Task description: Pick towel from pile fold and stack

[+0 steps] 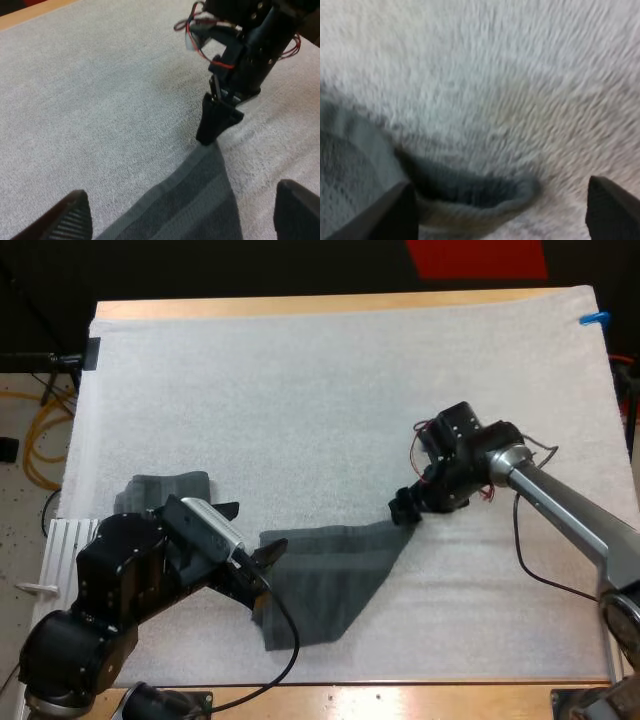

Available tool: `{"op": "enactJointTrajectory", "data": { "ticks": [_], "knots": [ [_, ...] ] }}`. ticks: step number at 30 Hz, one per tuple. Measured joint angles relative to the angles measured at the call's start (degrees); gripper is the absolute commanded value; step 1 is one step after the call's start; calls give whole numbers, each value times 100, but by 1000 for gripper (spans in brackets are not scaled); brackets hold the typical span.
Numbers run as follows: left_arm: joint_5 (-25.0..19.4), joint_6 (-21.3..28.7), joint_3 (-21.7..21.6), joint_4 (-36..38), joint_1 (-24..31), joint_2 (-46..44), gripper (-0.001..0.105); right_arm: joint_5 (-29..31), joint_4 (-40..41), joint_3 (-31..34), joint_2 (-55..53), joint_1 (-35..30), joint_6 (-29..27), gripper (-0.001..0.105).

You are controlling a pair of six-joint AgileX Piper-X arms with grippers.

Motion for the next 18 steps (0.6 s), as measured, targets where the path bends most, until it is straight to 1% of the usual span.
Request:
{"op": "enactJointTrajectory", "data": {
  "ticks": [4,6,7,10,11,13,14,15,18],
  "knots": [
    [0,0,0,0,0,0,72,-510,176,0,150,0,0,66],
    [0,0,0,0,0,0,72,-575,192,0,200,0,0,61],
    [0,0,0,0,0,0,72,-578,191,0,211,0,0,56],
    [0,0,0,0,0,0,72,-596,91,0,225,0,13,35],
    [0,0,0,0,0,0,72,-596,68,0,225,0,18,25],
    [0,0,0,0,0,0,72,-610,30,0,225,0,17,13],
    [0,0,0,0,0,0,72,-599,25,0,225,0,17,5],
    [0,0,0,0,0,0,72,-594,26,0,225,0,17,1],
    [0,3,0,0,0,0,72,-595,26,0,225,0,17,0]
  ]
}}
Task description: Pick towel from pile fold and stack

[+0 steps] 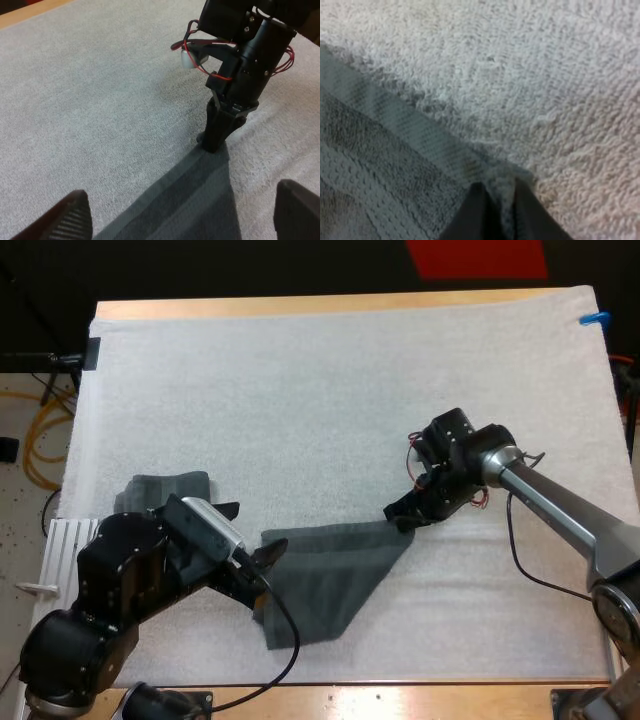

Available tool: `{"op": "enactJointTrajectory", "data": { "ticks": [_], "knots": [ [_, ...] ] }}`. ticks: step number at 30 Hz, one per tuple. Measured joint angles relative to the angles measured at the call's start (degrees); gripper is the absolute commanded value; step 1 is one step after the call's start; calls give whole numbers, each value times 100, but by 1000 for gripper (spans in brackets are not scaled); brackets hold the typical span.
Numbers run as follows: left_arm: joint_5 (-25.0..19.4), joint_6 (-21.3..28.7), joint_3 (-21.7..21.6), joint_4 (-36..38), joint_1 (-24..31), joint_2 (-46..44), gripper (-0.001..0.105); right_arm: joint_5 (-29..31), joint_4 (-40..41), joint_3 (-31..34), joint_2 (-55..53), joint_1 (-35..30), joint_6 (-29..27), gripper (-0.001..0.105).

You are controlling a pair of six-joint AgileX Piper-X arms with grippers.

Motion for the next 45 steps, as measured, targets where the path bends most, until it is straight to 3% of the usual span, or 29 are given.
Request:
{"op": "enactJointTrajectory", "data": {
  "ticks": [9,13,21,28,33,40,45],
  "knots": [
    [0,-1,138,-502,0,451,72,0,206,0,0,0,0,0],
    [-95,-3,142,-710,0,1412,72,0,227,0,0,0,0,0],
    [-1080,-3,166,-946,0,3482,72,0,227,0,0,0,0,0],
    [-1276,-3,166,-1246,0,4737,72,0,227,0,0,0,0,0],
    [-1868,-2,166,-1245,0,5158,72,0,227,0,0,0,0,0],
    [-1925,18,166,-1245,0,5378,71,0,227,0,0,0,0,0],
    [-1865,17,166,-1245,-1,5561,58,0,227,0,0,0,0,0]
  ]
}}
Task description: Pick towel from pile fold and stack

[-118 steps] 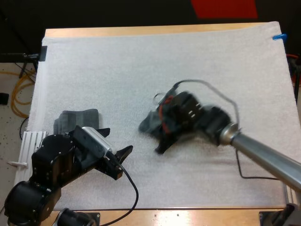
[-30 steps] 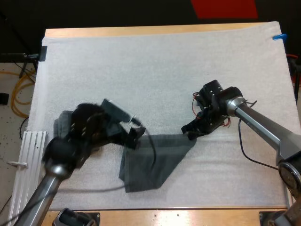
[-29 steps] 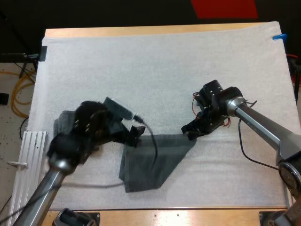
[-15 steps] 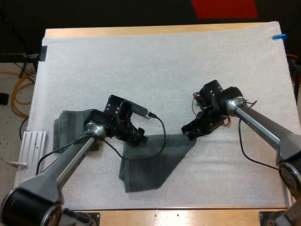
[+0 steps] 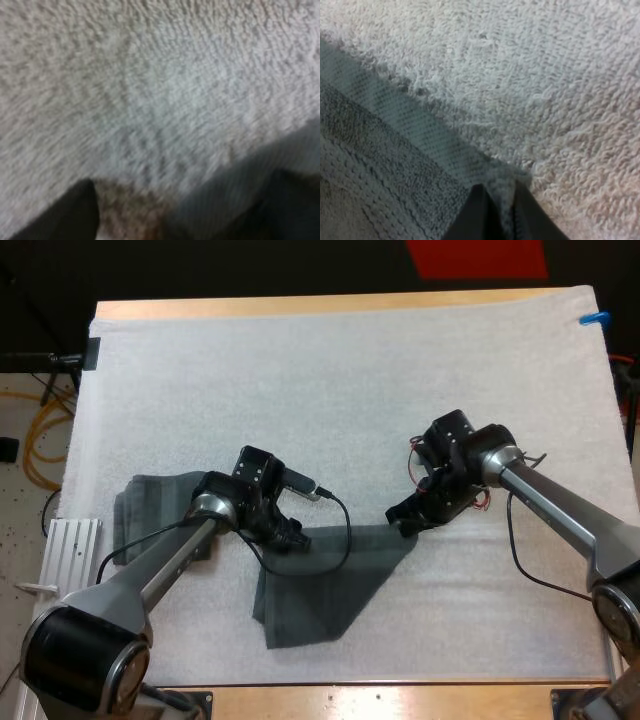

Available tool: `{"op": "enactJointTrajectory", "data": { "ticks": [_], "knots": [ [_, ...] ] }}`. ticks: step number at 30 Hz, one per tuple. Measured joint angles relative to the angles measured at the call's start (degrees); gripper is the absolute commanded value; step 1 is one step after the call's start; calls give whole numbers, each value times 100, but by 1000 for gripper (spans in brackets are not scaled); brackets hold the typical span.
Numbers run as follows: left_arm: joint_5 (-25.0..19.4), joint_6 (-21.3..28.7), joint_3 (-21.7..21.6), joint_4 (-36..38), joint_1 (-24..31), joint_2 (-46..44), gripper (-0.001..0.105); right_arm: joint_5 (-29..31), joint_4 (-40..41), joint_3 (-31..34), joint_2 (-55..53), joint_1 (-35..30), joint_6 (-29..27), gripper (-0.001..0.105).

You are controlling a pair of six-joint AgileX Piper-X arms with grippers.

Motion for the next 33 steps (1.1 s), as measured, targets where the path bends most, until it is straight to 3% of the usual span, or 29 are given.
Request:
{"op": "enactJointTrajectory", "data": {
  "ticks": [9,15,22,29,33],
  "knots": [
    [85,60,0,16,-25,-2,30,0,9,0,0,0,0,0],
    [158,106,0,53,-31,-2,1,0,9,0,0,0,0,0],
    [130,170,0,121,-31,-149,0,232,-50,0,-319,0,-142,0],
    [130,188,-444,299,-31,-1451,0,1788,-482,0,-1499,105,-188,0],
    [224,196,-903,448,-31,-2267,0,2263,-776,0,-2342,233,-188,0]
  ]
}}
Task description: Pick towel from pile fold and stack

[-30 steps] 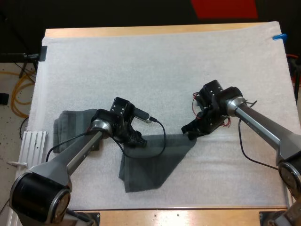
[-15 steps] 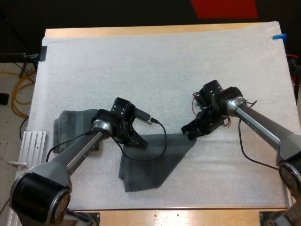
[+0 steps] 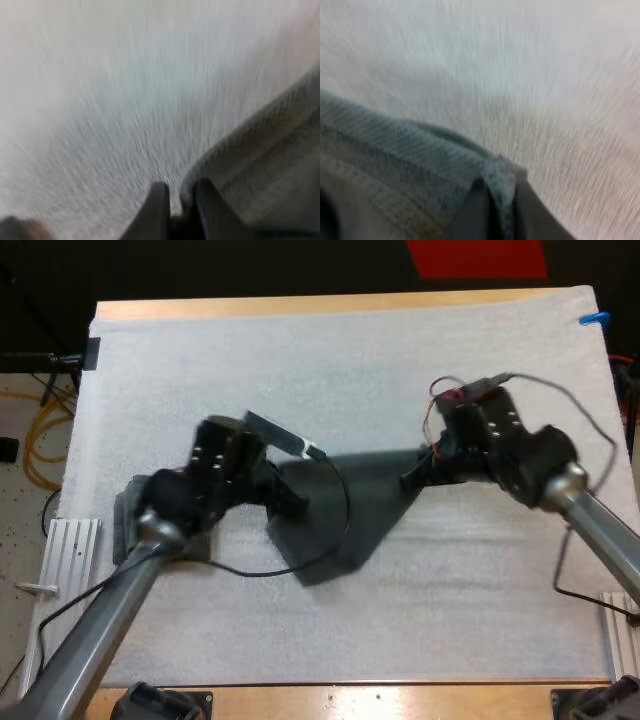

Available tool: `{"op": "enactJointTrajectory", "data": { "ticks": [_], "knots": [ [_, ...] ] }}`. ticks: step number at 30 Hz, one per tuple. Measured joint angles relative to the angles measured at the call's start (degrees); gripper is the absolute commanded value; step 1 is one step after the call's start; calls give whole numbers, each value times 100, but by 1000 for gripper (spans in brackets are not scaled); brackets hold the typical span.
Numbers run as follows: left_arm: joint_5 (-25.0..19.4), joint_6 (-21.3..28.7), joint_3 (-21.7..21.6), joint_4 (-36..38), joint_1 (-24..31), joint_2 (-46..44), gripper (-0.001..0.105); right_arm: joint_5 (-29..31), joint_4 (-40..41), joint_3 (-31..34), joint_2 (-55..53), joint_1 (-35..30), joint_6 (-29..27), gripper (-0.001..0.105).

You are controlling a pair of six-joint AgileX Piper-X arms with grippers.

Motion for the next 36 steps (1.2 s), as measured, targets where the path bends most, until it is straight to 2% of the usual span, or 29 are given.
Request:
{"op": "enactJointTrajectory", "data": {
  "ticks": [4,7,15,19,23,28,36],
  "knots": [
    [425,0,-284,46,0,-622,0,528,-172,0,-780,284,0,0],
    [534,-140,-316,103,0,-1024,0,939,-229,0,-1231,559,0,0],
    [732,-438,-316,912,0,-1813,0,1184,-169,0,-1850,1247,8,0],
    [862,-593,-302,1195,0,-2193,0,1503,75,0,-2043,1741,225,0],
    [980,-775,-302,1266,0,-2503,0,1877,582,0,-2227,2222,543,0],
    [1503,-1056,-302,1623,0,-2757,0,2153,1219,-27,-2522,2791,1099,0],
    [1626,-1219,-302,2085,0,-3055,0,2192,2360,-615,-2691,3557,2236,0]
  ]
}}
